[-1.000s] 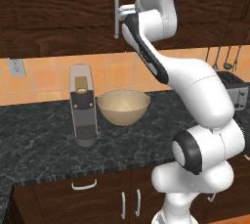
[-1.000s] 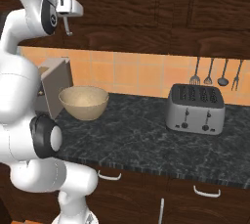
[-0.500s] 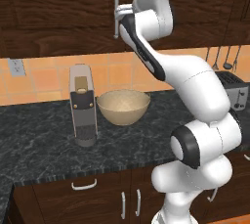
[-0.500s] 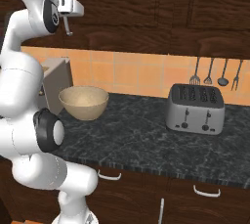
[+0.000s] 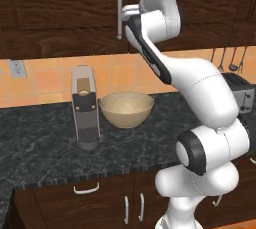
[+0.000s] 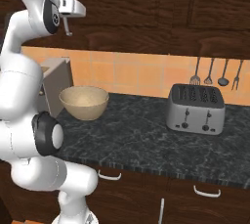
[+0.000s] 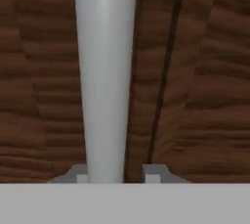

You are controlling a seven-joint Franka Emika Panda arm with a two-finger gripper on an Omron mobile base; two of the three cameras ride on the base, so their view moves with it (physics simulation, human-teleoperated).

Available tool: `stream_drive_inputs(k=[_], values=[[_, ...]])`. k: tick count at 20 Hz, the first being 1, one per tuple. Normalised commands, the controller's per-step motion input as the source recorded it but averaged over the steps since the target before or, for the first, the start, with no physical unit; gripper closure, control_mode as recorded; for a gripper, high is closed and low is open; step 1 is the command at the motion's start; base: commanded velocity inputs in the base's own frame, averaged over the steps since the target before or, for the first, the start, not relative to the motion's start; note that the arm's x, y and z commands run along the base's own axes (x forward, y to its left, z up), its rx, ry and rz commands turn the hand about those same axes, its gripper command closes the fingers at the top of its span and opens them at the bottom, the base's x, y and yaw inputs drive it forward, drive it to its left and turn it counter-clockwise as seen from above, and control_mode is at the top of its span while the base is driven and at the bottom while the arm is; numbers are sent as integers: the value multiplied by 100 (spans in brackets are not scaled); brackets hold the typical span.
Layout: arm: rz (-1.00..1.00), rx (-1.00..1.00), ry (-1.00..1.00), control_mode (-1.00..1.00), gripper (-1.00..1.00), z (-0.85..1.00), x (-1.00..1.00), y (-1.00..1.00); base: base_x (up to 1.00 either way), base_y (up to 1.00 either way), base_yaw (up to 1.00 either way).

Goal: Open the cabinet, pick up the bread from the cabinet and place it in the basket. Then move the basket to the dining counter.

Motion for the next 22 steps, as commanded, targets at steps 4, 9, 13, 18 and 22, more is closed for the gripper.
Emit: stream_drive_inputs(k=[4, 9, 13, 18, 22], values=[[-3, 9, -1, -100, 100, -10, -41, -100, 0, 0, 0], [0, 21, -11, -100, 100, 0, -92, -100, 0, 0, 0], [0, 21, -12, -100, 100, 0, -98, -100, 0, 0, 0], [0, 17, -6, -100, 100, 0, -95, -100, 0, 0, 0], [2, 15, -7, -100, 100, 0, -76, -100, 0, 0, 0]])
